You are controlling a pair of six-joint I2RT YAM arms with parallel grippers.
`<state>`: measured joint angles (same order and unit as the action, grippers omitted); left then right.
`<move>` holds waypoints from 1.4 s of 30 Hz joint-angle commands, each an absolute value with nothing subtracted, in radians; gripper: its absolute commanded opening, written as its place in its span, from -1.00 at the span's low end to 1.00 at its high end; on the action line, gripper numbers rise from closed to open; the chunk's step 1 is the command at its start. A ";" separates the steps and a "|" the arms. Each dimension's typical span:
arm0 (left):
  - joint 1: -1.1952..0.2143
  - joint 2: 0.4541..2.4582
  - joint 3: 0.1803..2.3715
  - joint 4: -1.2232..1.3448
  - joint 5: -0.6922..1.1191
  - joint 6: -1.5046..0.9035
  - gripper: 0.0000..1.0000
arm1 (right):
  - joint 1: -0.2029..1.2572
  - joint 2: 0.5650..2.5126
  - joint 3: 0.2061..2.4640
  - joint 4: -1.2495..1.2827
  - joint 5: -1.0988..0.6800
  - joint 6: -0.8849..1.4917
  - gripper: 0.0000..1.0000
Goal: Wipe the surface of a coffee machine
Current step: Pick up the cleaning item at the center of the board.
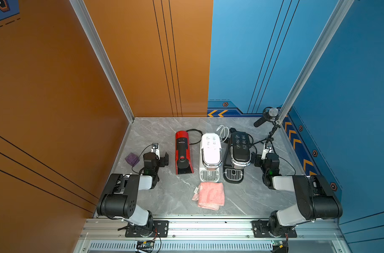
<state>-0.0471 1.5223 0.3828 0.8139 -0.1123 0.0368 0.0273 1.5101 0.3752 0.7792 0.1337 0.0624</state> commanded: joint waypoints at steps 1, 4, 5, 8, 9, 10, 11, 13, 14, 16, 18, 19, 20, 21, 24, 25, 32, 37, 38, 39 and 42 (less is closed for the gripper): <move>-0.044 1.532 0.399 0.825 -0.113 0.034 0.97 | 0.034 1.518 0.397 0.806 0.129 0.049 1.00; -0.044 1.530 0.399 0.825 -0.115 0.035 0.97 | 0.034 1.517 0.399 0.806 0.128 0.049 1.00; -0.045 1.530 0.399 0.825 -0.116 0.035 0.97 | 0.034 1.519 0.399 0.805 0.128 0.049 1.00; -0.046 1.530 0.398 0.825 -0.118 0.037 0.97 | 0.034 1.519 0.398 0.806 0.128 0.049 1.00; -0.046 1.530 0.398 0.827 -0.117 0.036 0.97 | 0.034 1.519 0.399 0.805 0.129 0.049 1.00; -0.046 1.531 0.399 0.826 -0.118 0.036 0.96 | 0.034 1.519 0.398 0.805 0.128 0.049 1.00; -0.046 1.530 0.398 0.827 -0.118 0.037 0.97 | 0.034 1.519 0.398 0.805 0.128 0.049 1.00; -0.046 1.531 0.397 0.826 -0.118 0.037 0.97 | 0.034 1.519 0.398 0.805 0.128 0.049 1.00; -0.046 1.530 0.397 0.827 -0.118 0.037 0.97 | 0.034 1.519 0.398 0.805 0.128 0.049 1.00; -0.046 1.531 0.399 0.826 -0.117 0.034 0.97 | 0.034 1.519 0.398 0.806 0.129 0.049 1.00; -0.044 1.531 0.399 0.826 -0.116 0.034 0.97 | 0.034 1.519 0.398 0.805 0.128 0.049 1.00; -0.044 1.531 0.399 0.825 -0.114 0.035 0.97 | 0.034 1.518 0.399 0.805 0.128 0.048 1.00; -0.043 1.531 0.399 0.826 -0.114 0.034 0.97 | 0.034 1.518 0.398 0.805 0.128 0.050 1.00; -0.040 1.531 0.400 0.825 -0.111 0.032 0.97 | 0.032 1.518 0.398 0.805 0.126 0.050 1.00; -0.031 1.533 0.401 0.824 -0.095 0.025 0.97 | 0.031 1.519 0.399 0.805 0.124 0.051 1.00; -0.030 1.534 0.400 0.825 -0.094 0.025 0.97 | 0.031 1.519 0.398 0.805 0.122 0.051 1.00; -0.033 1.527 0.406 0.823 -0.108 0.026 0.97 | 0.028 1.519 0.399 0.805 0.118 0.052 1.00; -0.075 1.387 0.486 0.570 -0.217 0.044 0.97 | 0.019 1.425 0.571 0.401 0.343 0.146 1.00; -0.081 1.354 0.492 0.530 -0.233 0.045 0.97 | 0.010 1.415 0.617 0.315 0.363 0.175 1.00; -0.089 1.312 0.494 0.496 -0.250 0.045 0.97 | 0.006 1.403 0.653 0.252 0.370 0.194 1.00; -0.098 1.206 0.499 0.429 -0.290 0.001 0.97 | 0.019 1.372 0.711 0.151 0.359 0.251 1.00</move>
